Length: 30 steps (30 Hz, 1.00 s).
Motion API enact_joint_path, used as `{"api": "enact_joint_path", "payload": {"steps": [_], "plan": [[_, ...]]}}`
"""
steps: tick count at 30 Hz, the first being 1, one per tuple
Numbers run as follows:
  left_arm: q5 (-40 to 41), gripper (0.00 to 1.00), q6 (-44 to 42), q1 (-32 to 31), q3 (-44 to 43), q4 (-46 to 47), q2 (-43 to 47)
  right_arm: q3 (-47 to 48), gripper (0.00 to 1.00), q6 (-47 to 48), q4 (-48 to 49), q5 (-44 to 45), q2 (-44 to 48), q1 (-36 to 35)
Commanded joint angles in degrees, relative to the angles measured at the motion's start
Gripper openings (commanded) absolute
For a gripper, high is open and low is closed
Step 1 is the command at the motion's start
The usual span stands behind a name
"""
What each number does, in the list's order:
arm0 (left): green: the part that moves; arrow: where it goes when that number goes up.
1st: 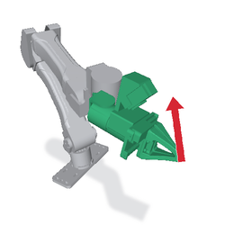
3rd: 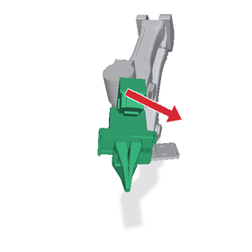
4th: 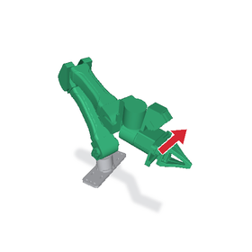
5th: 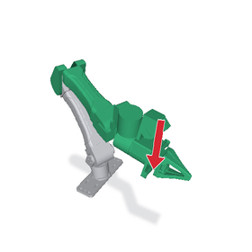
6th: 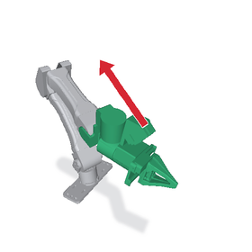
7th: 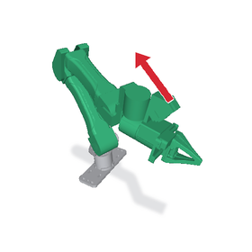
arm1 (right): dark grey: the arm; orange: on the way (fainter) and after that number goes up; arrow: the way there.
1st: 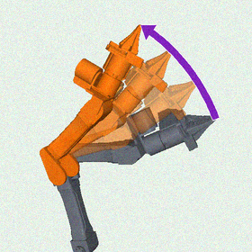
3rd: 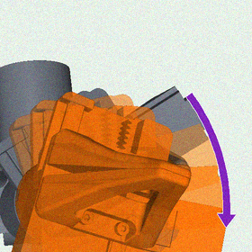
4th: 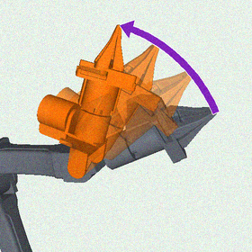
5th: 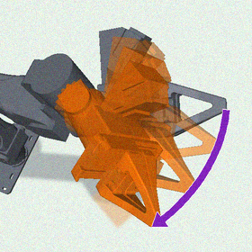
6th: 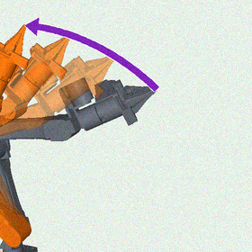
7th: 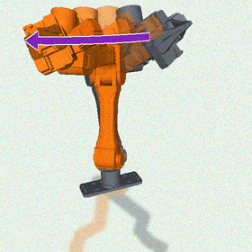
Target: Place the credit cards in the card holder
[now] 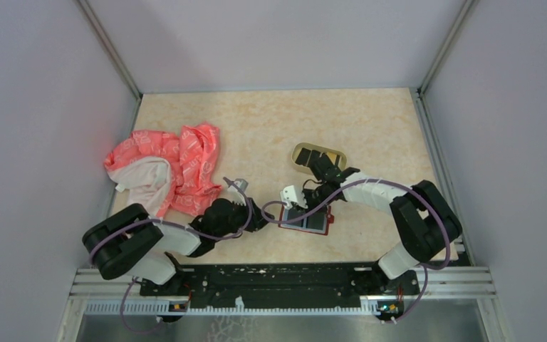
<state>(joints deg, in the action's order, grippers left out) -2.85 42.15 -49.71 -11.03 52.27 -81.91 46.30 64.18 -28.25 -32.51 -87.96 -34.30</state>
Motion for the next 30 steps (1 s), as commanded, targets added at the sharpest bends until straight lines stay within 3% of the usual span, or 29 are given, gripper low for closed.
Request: {"api": "enact_joint_path", "payload": {"steps": [1, 7, 16, 30], "plan": [[-1.2, 0.28, -0.8, 0.1, -1.5, 3.0, -2.7, 1.2, 0.01, -3.4, 4.9, -0.2, -0.9, -1.7], [-4.1, 0.29, -1.2, 0.1, -2.7, 7.7, -6.1, 1.2, 0.01, -3.8, 5.0, -1.3, -0.8, -2.0], [-6.8, 0.33, 0.1, 0.1, -4.6, 7.9, -6.6, 2.7, 0.03, -2.6, -1.1, -10.3, 4.6, 1.1], [-9.3, 0.33, 3.7, 0.1, -7.9, 6.8, -12.1, 3.4, 0.00, -2.3, -2.2, -5.0, -1.6, 1.4]]}}
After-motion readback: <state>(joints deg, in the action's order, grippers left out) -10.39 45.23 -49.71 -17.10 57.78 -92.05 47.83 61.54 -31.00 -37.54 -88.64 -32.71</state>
